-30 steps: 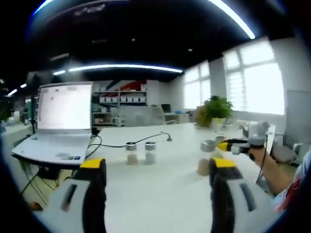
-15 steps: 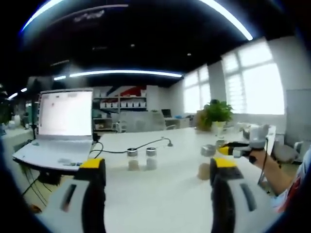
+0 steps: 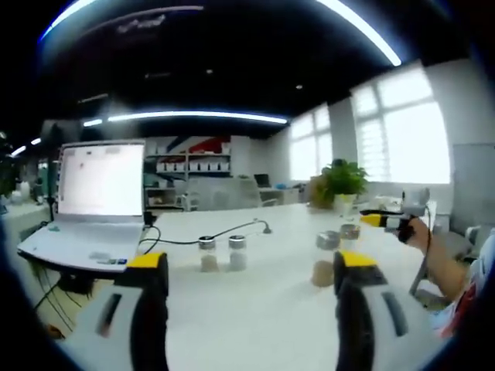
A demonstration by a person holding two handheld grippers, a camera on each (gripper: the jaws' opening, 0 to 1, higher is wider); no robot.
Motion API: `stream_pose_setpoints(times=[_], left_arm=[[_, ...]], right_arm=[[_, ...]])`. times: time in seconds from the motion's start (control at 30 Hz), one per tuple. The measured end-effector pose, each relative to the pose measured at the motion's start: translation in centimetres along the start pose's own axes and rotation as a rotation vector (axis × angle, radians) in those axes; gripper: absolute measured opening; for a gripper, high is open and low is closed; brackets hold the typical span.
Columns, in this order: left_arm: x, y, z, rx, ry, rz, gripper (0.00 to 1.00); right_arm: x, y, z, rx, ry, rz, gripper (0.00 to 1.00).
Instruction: Rotate the seasoning bottle until the label or dispensing opening points toward the visible target arrow and the bottle remains upright within the marked orientation range
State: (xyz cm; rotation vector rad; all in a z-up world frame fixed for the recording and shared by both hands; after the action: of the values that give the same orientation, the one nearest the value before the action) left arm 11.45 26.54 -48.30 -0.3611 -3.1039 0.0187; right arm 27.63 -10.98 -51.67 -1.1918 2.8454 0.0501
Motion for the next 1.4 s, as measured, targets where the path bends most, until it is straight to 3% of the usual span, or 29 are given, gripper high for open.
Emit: stream_pose_setpoints(times=[0.03, 0.1, 0.13, 0.2, 0.3, 0.47, 0.63, 0.9, 1.4], left_arm=[[0.0, 0.0, 0.0, 0.000, 0.003, 0.000, 0.94], [0.0, 0.0, 0.1, 0.001, 0.004, -0.004, 0.94], [0.0, 0.1, 0.1, 0.001, 0.005, -0.004, 0.94], [0.0, -0.1, 0.1, 0.011, 0.008, 0.011, 0.94], [0.0, -0.3, 0.1, 0.015, 0.006, 0.026, 0.94], [-0.1, -0.4, 0.1, 0.013, 0.011, 0.026, 0.94], [-0.6, 0.0, 0.5, 0.009, 0.027, 0.018, 0.94], [-0.7, -0.6, 0.7, 0.011, 0.037, 0.052, 0.94], [-1.1, -1.0, 1.0, 0.015, 0.046, 0.067, 0.94]], right_arm=[[0.1, -0.1, -0.3, 0.005, -0.004, -0.025, 0.54], [0.2, -0.4, -0.5, 0.100, 0.024, -0.086, 0.55], [0.2, -0.4, -0.5, 0.165, 0.022, -0.164, 0.55], [0.1, -1.5, -0.5, 0.070, 0.016, -0.198, 0.54], [0.1, -1.9, -0.6, 0.025, 0.007, -0.323, 0.54], [-0.2, -2.3, 0.3, 0.028, 0.035, -0.420, 0.54], [-1.2, -2.1, 1.0, 0.055, 0.072, -0.449, 0.54], [-2.0, -1.4, 1.0, 0.088, 0.064, -0.507, 0.52], [-3.8, -0.8, 2.8, 0.048, 0.084, -0.569, 0.53]])
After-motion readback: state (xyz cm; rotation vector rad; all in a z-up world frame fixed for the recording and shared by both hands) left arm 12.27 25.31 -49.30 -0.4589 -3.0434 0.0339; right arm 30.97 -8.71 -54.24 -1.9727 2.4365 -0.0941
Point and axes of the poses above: the point that each gripper's makers call its tool centre point, and the gripper's own axes: x roughly backward along the fingers, y roughly to its left, z roughly out of its underside, the point moved 5 cm from there along x, roughly backward along the fingers, and after that the axes turned 1 degree about x, right-handed, at the moved point
